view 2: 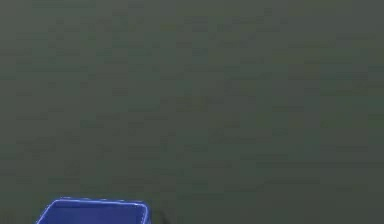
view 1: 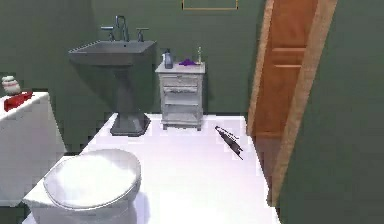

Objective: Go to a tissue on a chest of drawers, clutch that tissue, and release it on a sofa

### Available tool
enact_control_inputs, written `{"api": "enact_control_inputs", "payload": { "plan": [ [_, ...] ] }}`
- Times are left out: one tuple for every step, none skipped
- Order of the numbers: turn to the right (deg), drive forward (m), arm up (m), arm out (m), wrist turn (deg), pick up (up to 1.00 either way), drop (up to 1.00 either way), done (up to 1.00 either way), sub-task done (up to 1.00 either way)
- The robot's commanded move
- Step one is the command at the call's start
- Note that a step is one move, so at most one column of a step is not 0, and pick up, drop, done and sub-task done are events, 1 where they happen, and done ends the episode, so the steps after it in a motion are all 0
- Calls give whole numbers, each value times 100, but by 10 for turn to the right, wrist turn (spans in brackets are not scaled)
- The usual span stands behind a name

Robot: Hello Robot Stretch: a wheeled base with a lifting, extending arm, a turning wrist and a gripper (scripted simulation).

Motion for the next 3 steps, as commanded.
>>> {"api": "enact_control_inputs", "payload": {
  "plan": [
    [0,75,0,0,0,0,0,0,0],
    [240,0,0,0,0,0,0,0,0],
    [0,80,0,0,0,0,0,0,0]
  ]
}}
